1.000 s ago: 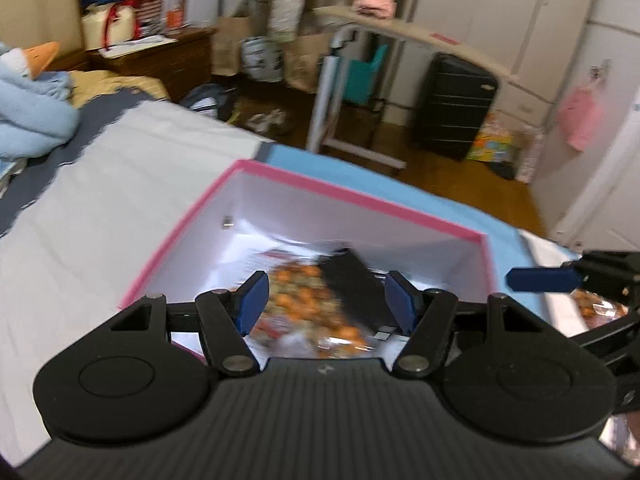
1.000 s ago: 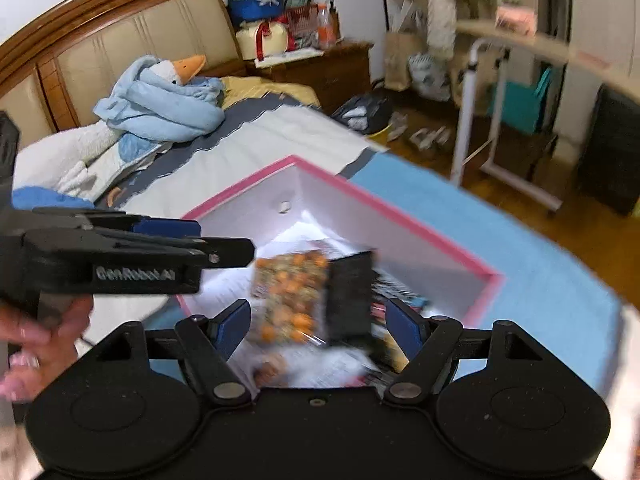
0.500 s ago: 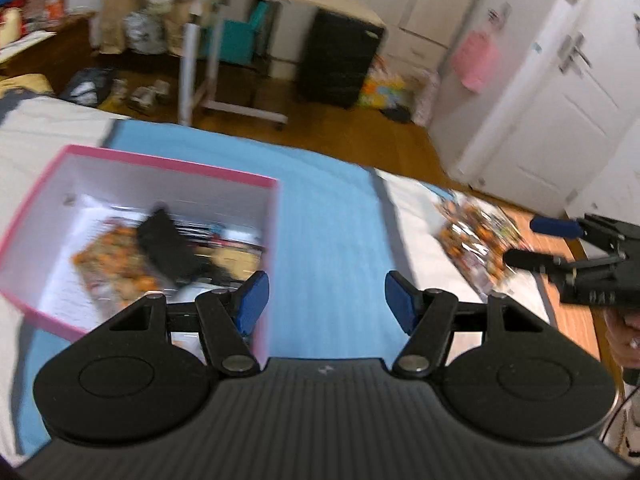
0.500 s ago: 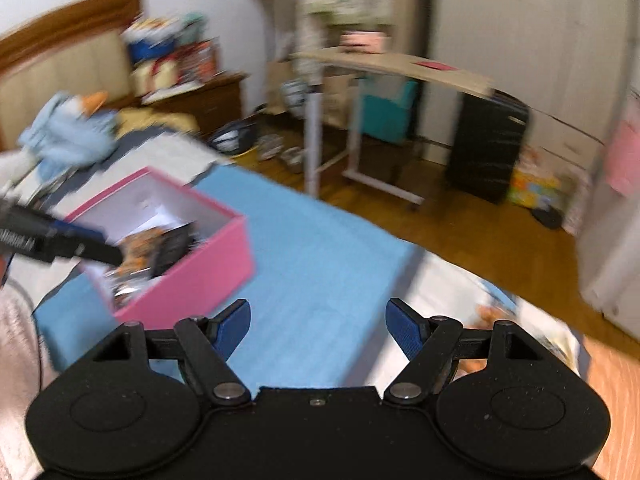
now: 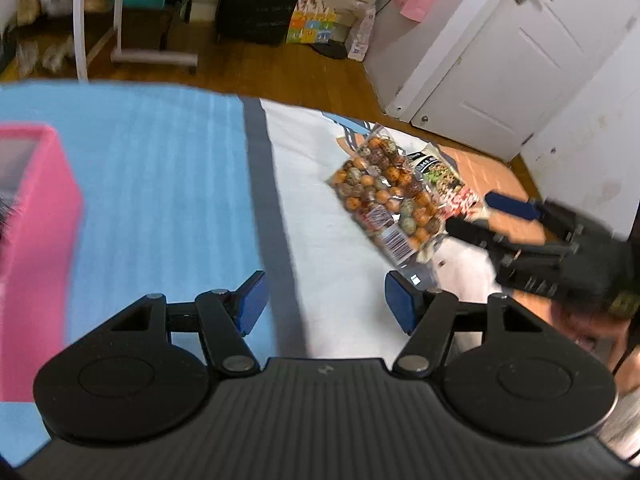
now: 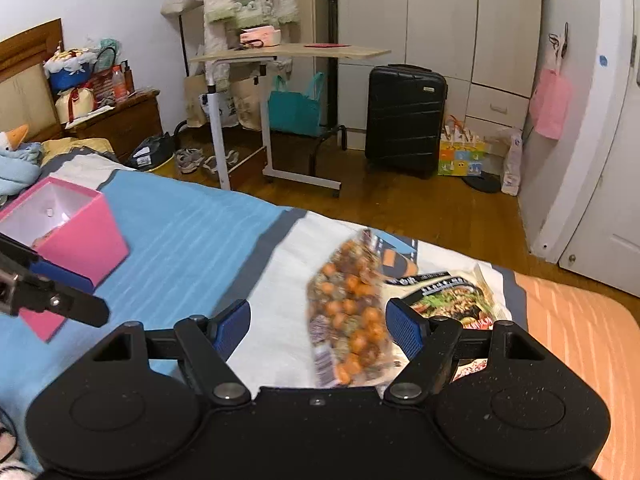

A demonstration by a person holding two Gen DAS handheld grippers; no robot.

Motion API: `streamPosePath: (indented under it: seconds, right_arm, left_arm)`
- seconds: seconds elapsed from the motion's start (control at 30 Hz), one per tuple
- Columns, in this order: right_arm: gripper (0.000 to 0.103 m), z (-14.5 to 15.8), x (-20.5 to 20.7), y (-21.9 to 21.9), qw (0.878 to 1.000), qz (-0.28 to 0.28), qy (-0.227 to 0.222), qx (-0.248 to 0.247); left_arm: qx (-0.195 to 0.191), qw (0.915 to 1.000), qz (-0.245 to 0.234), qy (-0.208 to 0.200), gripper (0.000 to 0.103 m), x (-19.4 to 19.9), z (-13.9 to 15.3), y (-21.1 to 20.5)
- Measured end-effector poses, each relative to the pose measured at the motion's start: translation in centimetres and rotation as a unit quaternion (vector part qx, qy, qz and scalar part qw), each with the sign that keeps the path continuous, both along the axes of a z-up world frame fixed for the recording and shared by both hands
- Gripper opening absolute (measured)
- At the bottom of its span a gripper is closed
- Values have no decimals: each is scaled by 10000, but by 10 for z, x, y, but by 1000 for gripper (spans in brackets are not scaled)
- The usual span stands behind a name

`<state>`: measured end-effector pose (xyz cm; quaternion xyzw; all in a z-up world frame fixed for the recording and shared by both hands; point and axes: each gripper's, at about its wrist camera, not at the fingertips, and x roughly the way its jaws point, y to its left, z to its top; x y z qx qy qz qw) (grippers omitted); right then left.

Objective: Organize snacks
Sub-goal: 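Grasp the second clear nut bag with the left tool while the right tool pinches it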

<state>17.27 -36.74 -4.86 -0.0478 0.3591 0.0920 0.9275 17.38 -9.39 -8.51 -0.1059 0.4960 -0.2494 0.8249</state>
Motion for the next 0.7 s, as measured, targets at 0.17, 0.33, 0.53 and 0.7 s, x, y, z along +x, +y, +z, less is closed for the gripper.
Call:
streamPosePath:
  seconds: [0.17,0.33,0.53,0.7]
  right_arm:
    - [83,-26,8,7,9951,360,-146,-909]
    - [91,-50,15,15,9886,770,-86,-1293]
    - [94,-78,23,28,9792,760,67,-1879]
    - [97,-96,21,36,9717,718,-36,-2252]
  left_arm:
    - [-380,9985,374,153,63,29,-30,-22]
    - [-798,9941,690,259,66,60,-60,-44]
    - [-1262,9909,426,196,81,83,-87,-79]
    - [-1351,9890,415,431,83,96,-111,-100]
